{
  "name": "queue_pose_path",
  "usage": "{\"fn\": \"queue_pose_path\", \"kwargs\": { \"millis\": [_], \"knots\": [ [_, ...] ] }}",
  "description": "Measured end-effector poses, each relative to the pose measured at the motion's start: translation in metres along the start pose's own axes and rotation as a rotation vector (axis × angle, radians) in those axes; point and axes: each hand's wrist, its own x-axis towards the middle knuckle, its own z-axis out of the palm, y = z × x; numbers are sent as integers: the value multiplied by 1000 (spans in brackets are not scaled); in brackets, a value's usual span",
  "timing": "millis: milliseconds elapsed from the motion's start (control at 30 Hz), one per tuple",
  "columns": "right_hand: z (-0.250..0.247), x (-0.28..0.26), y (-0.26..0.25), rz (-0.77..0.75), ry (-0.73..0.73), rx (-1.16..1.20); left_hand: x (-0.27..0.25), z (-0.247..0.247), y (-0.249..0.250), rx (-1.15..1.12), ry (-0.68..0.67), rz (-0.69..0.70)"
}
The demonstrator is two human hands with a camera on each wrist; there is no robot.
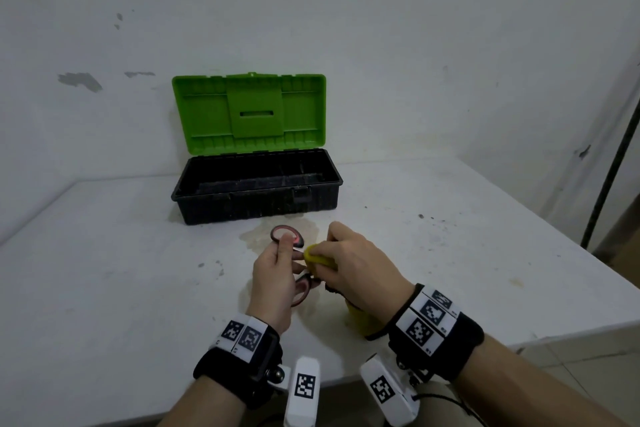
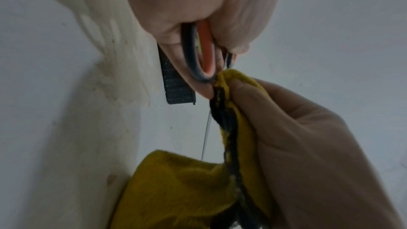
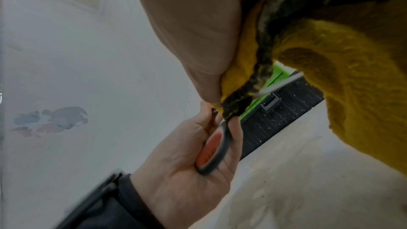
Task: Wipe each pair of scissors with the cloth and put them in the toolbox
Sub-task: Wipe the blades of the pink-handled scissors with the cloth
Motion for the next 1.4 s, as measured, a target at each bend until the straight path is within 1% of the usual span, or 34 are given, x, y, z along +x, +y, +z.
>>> {"fn": "queue_pose_path", "kwargs": {
  "millis": [100, 200, 267, 367, 433, 500, 533, 667, 833, 933, 1000, 1067, 1133, 1200, 1267, 1300, 1367, 1400],
  "knots": [
    [3, 2, -5, 19, 57, 45, -2, 3, -4, 28, -22, 32],
    [7, 1, -7, 4, 120, 45, 0, 4, 0, 23, 3, 70],
    [7, -1, -3, 8, 125, 33, 1, 4, 2, 38, 13, 87],
    [4, -4, 0, -2, 155, 10, -1, 4, 0, 33, 15, 85],
    [2, -3, -6, -27, 181, 6, -2, 7, -1, 37, -23, 79],
    [2, -2, -10, -47, 173, -9, -3, 8, 0, 42, -60, 66],
    [3, -2, -10, -43, 154, -24, -2, 7, 1, 36, -57, 66],
    [1, -5, 1, -20, 90, -56, -1, 4, 3, 73, 13, 92],
    [1, -4, -6, -65, 101, -21, -5, 10, 2, 31, -53, 79],
    [-2, -3, 8, -17, 97, -30, 0, 6, 4, 14, 16, 32],
    [-9, -3, 20, 17, 157, -14, 3, 3, 5, -11, 53, -14],
    [-12, -4, 21, -32, 189, 15, 5, 2, 5, -9, 65, -27],
    [-9, -7, 11, -114, 123, 28, 6, 5, 5, 29, 54, -17],
    [-3, -12, 4, -154, 57, 24, 6, 7, 6, 63, 35, 6],
    [-1, -12, 8, -118, 29, 17, 6, 6, 6, 93, 39, 24],
    [-3, -10, 13, -86, 40, 1, 6, 5, 7, 87, 52, 30],
    [-6, -6, 24, -26, 109, -24, 5, 2, 11, 65, 65, 33],
    [-8, -5, 26, -21, 152, -20, 5, 2, 12, 61, 64, 34]
  ]
}}
